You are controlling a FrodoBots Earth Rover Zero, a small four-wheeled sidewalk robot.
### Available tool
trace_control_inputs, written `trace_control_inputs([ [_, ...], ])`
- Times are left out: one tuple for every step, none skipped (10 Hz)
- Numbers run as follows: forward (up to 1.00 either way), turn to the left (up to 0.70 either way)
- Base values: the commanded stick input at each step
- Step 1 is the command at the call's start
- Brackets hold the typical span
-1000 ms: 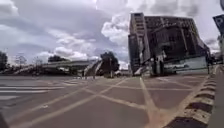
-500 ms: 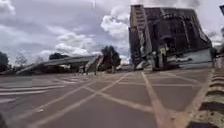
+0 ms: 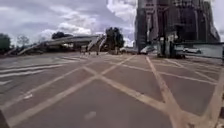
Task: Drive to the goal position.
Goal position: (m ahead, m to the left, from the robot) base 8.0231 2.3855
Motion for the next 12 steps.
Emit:
trace_control_inputs([
  [0.45,0.0],
  [0.45,0.0],
  [0.45,0.0],
  [0.45,0.0],
  [0.45,0.0],
  [0.45,0.0],
  [0.45,0.0],
  [0.45,0.0],
  [0.45,0.0],
  [0.45,0.0],
  [0.45,0.0],
  [0.45,0.0],
])
